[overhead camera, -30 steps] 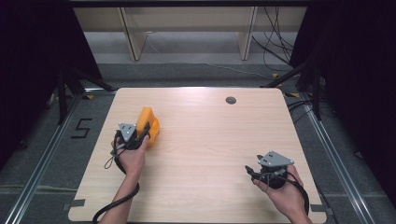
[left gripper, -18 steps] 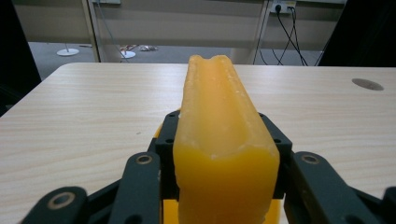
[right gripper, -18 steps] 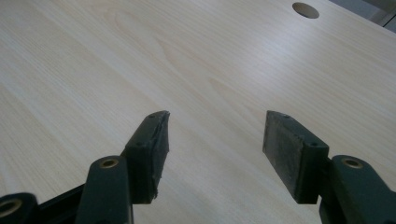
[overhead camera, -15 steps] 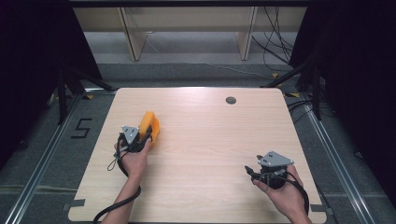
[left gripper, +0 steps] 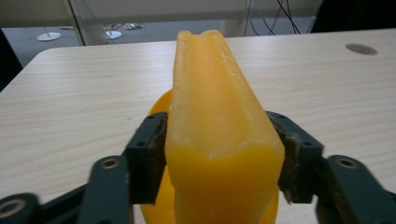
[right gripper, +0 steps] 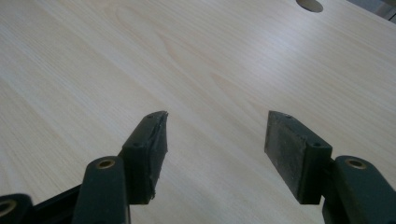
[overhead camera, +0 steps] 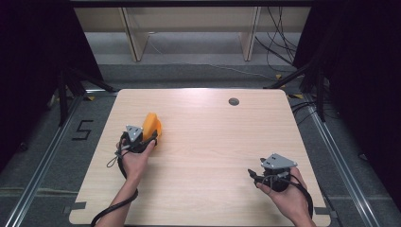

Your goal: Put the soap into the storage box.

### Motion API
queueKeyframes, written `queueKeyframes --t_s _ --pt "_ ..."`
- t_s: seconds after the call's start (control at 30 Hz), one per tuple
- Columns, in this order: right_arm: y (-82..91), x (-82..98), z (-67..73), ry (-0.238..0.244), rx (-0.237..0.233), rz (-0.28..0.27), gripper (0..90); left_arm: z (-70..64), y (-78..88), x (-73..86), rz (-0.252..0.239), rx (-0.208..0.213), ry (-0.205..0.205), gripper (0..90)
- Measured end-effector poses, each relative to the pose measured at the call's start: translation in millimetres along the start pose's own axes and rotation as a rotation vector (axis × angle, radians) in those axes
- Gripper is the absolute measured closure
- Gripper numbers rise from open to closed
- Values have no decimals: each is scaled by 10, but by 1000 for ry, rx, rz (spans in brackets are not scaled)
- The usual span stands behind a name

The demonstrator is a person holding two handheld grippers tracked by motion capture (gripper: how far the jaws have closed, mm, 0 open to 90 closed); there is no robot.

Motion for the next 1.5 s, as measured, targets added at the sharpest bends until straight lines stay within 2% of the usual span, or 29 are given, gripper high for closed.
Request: queueKeyframes --t_s 0.03,0.07,0.1,0.2,0.23,0.27,0.3,0.33,0.37,0.4,0.47,0.53,0.63,0.67,0.7,0.73,0.8,1.0,1.13,1.23,1.37,1.47,1.5 --pt "-2 6 10 -14 -6 3 395 3 11 -5 15 5 -15 342" --pt "-9 -3 -1 4 -9 -4 395 7 25 -12 24 9 -20 321" --pt "-8 -2 1 1 -7 -3 395 15 36 -14 35 21 -29 298" --pt "1 3 9 -12 -6 2 392 63 86 30 106 22 -35 245" --pt "10 1 -6 -6 12 -1 392 72 103 46 127 29 -36 228" --pt "10 2 -8 -3 12 0 391 89 127 52 136 50 -37 206" --pt "-1 9 -3 0 -4 5 389 106 160 58 143 48 -32 202" --pt "-4 9 -6 0 -2 5 388 117 185 59 141 51 -37 202" --pt "2 7 -27 21 11 4 387 123 220 58 133 66 -48 201" --pt "-11 12 -3 -6 -9 7 386 123 248 67 136 69 -49 196" --pt "-14 18 -4 -5 -10 11 385 133 277 83 131 93 -64 185" --pt "-16 20 -6 -6 -11 11 385 155 316 116 138 89 -63 182" --pt "-1 23 3 -38 9 5 384 204 404 161 131 110 -63 181" --pt "5 19 -16 -23 15 3 384 226 442 173 130 106 -65 181" --pt "5 22 -18 -31 14 3 384 240 464 180 123 116 -67 181" --pt "8 23 -31 -19 13 8 384 259 504 195 120 124 -62 181" --pt "4 30 -29 -22 14 8 384 334 593 235 121 132 -85 182" --pt "-1 20 -37 -13 19 4 383 583 882 353 108 119 -54 185" --pt "-1 24 -42 -16 18 8 383 675 1097 462 107 119 -30 187" --pt "2 24 -38 -23 16 7 383 693 1233 562 106 124 -26 188" --pt "1 24 -37 -21 12 6 383 665 1370 692 115 145 -42 199" --pt "-1 26 -41 -20 9 5 383 593 1420 758 122 194 -70 210" --pt "-1 31 -37 -27 6 7 384 581 1420 762 129 198 -73 213"
Point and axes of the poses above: each handheld gripper's, and its own axes: y roughly backward along the jaws, x roughly out of its underside, z roughly to its left, the point moved 8 cm from there along -y, roughly forward along the jaws, and after that the axes turned 9 degrees about -x, right-handed, at the moved point
